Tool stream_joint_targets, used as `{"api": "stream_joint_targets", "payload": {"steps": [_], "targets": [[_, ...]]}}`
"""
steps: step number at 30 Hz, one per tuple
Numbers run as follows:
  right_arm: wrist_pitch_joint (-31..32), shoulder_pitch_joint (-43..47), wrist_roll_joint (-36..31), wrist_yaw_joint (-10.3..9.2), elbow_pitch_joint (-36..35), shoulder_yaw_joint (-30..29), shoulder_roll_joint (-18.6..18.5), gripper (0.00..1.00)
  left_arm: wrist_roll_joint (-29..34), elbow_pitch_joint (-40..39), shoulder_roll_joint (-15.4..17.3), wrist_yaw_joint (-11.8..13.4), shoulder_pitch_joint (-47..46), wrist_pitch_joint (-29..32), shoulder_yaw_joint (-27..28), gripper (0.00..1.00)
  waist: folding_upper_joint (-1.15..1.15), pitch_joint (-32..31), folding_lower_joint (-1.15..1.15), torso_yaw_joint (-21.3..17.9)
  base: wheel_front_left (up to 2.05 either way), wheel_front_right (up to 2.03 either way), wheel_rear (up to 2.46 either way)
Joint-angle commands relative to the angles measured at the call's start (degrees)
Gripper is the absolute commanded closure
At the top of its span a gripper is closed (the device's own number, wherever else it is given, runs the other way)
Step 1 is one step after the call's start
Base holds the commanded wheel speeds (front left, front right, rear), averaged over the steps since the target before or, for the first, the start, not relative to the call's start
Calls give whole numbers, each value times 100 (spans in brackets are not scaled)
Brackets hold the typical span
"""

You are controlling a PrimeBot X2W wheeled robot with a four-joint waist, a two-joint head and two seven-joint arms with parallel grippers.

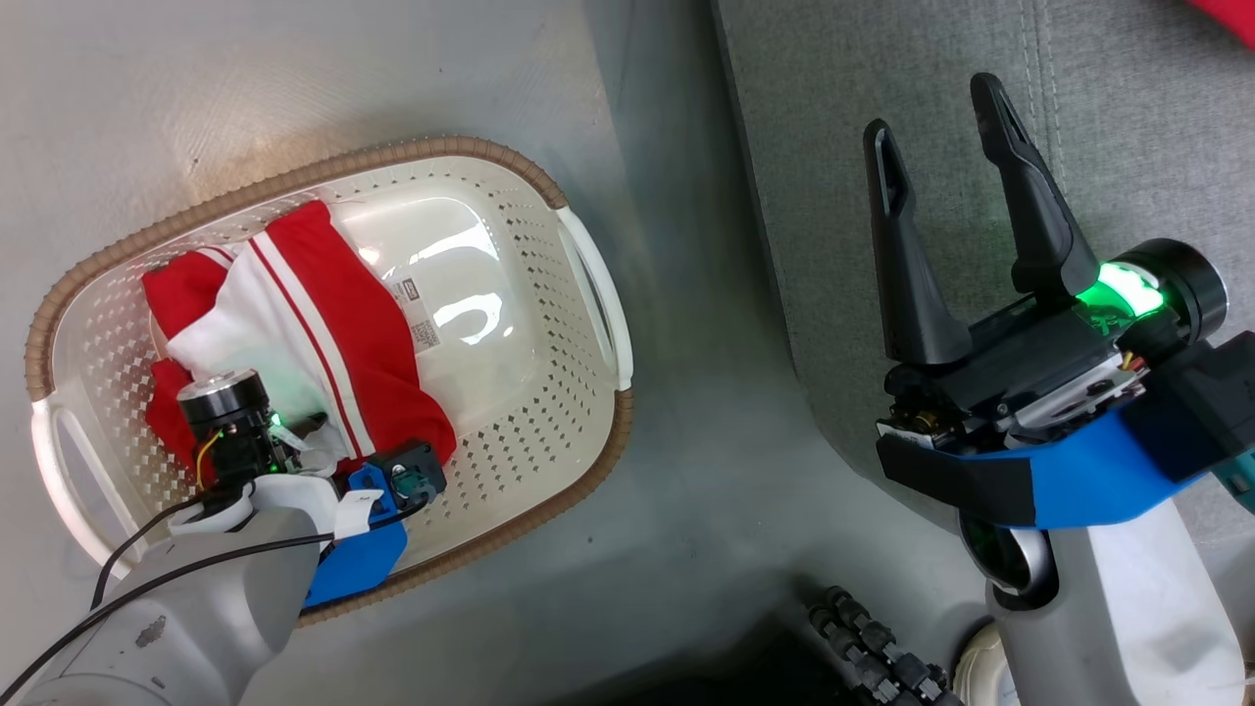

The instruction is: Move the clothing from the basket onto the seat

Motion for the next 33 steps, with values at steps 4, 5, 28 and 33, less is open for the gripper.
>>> {"api": "stream_joint_targets", "payload": {"steps": [4,5,28,33], "targets": [[-3,25,-41,1,-68,-39,0,0,50,99,-39,21,-189,62,-16,0,0,73,0,28,0,0,0],[-3,23,-42,1,-72,-40,0,0,46,111,-47,21,-192,70,-16,0,0,85,0,29,0,0,0],[-3,-10,-7,1,62,-76,0,0,-9,241,-318,22,-348,-865,-16,100,0,-355,0,258,0,0,0],[-3,67,-21,1,158,-95,0,0,-257,150,-477,22,-274,-1186,-16,100,0,-767,0,382,0,0,0]]}}
